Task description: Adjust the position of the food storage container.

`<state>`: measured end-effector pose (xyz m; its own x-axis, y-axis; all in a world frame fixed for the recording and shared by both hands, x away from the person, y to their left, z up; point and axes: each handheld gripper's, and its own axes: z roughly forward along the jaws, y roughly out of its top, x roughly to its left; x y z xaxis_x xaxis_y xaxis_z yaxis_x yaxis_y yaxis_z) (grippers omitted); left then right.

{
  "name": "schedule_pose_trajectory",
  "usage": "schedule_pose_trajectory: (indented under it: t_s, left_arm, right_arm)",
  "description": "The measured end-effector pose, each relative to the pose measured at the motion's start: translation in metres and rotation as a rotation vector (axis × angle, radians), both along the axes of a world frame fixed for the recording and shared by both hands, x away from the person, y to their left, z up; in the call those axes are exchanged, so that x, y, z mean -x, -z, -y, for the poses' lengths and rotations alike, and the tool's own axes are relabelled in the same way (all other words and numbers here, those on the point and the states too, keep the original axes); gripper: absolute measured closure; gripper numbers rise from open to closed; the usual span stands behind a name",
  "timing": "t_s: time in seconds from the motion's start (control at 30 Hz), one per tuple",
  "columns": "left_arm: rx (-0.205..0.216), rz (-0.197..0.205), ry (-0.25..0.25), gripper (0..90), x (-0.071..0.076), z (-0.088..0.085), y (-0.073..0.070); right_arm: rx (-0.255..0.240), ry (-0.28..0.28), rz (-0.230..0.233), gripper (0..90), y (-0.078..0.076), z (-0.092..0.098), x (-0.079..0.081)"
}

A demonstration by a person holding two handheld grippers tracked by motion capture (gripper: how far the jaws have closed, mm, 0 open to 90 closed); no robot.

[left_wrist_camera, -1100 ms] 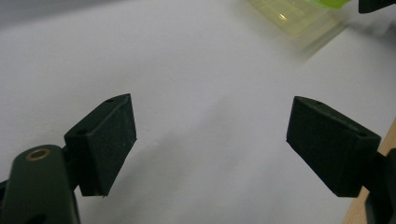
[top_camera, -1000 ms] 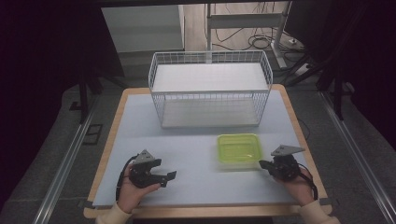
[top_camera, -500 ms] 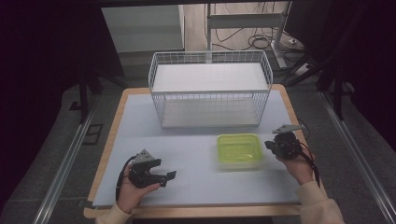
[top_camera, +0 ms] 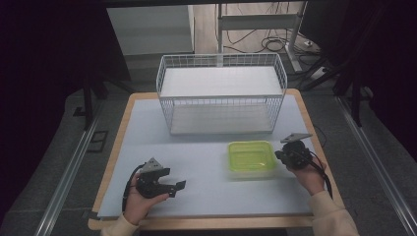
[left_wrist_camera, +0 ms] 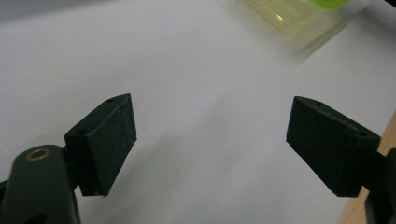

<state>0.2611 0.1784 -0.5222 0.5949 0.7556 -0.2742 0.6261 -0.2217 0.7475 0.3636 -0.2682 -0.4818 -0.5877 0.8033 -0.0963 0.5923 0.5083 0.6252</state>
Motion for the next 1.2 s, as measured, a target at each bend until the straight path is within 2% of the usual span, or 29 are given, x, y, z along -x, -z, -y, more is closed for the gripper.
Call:
schedule_pose_trajectory:
  t_s: [0.33, 0.8, 0.97, 1.07, 1.2]
  left_arm:
    - [-0.004, 0.001, 0.003, 15.6, 0.000, 0.000, 0.000]
    - [-0.006, 0.000, 0.003, 15.8, 0.000, -0.001, 0.000]
    - [-0.007, 0.000, 0.004, 15.8, 0.000, 0.000, 0.000]
    - [-0.008, 0.000, 0.004, 15.8, 0.000, 0.000, 0.000]
    - [-0.006, -0.001, 0.003, 15.8, 0.000, -0.001, 0.000]
  right_arm:
    - [-0.004, -0.039, 0.004, 90.0, -0.002, -0.015, 0.003]
    - [-0.023, -0.066, 0.009, 90.0, 0.001, -0.034, 0.003]
    - [-0.038, -0.090, -0.006, 90.0, 0.004, -0.042, 0.006]
    - [-0.054, -0.112, -0.031, 90.0, 0.008, -0.049, 0.006]
    - [-0.039, -0.143, -0.040, 90.0, 0.015, -0.061, 0.008]
